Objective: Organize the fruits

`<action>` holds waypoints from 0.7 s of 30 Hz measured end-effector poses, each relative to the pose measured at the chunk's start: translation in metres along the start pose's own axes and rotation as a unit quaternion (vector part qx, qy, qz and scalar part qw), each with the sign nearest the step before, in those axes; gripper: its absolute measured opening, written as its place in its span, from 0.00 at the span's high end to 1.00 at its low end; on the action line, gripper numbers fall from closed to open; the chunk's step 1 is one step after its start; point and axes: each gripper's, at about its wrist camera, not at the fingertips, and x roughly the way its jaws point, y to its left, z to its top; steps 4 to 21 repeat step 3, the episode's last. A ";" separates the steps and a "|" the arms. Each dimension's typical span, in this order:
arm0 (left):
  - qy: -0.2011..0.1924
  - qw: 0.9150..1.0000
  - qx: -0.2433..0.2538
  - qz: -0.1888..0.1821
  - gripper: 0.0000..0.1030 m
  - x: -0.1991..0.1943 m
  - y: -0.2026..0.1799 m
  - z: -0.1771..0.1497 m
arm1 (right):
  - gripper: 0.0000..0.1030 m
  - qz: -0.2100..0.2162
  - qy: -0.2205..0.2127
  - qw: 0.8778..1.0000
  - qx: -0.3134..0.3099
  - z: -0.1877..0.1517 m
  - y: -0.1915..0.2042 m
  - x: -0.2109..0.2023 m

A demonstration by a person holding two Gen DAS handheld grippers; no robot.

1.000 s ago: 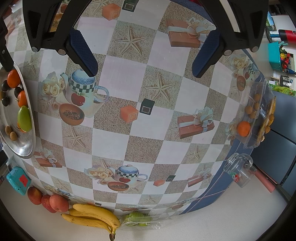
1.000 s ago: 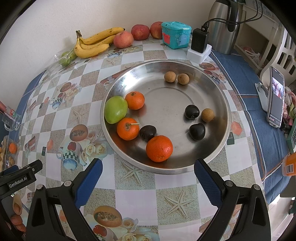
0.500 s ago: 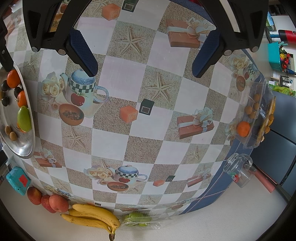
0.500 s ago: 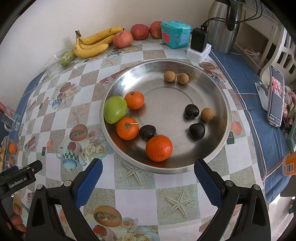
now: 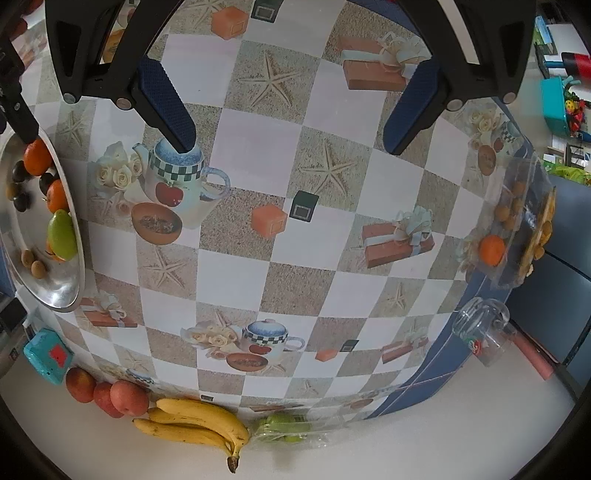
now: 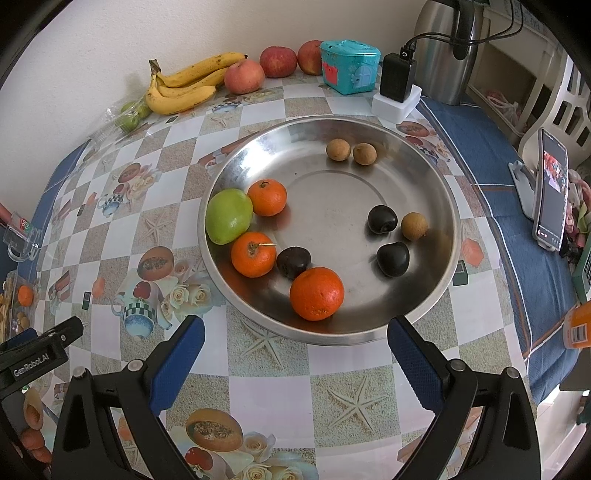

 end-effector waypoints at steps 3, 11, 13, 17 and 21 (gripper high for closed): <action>0.003 1.000 -0.005 -0.003 0.00 0.001 0.001 0.002 | 0.04 0.000 0.001 1.000 0.001 0.000 0.000 0.000; 0.003 1.000 -0.005 -0.003 0.00 0.001 0.001 0.002 | 0.04 0.000 0.001 1.000 0.001 0.000 0.000 0.000; 0.003 1.000 -0.005 -0.003 0.00 0.001 0.001 0.002 | 0.04 0.000 0.001 1.000 0.001 0.000 0.000 0.000; 0.003 1.000 -0.005 -0.003 0.00 0.001 0.001 0.002 | 0.04 0.000 0.001 1.000 0.001 0.000 0.000 0.000; 0.003 1.000 -0.005 -0.003 0.00 0.001 0.001 0.002 | 0.04 0.000 0.001 1.000 0.001 0.000 0.000 0.000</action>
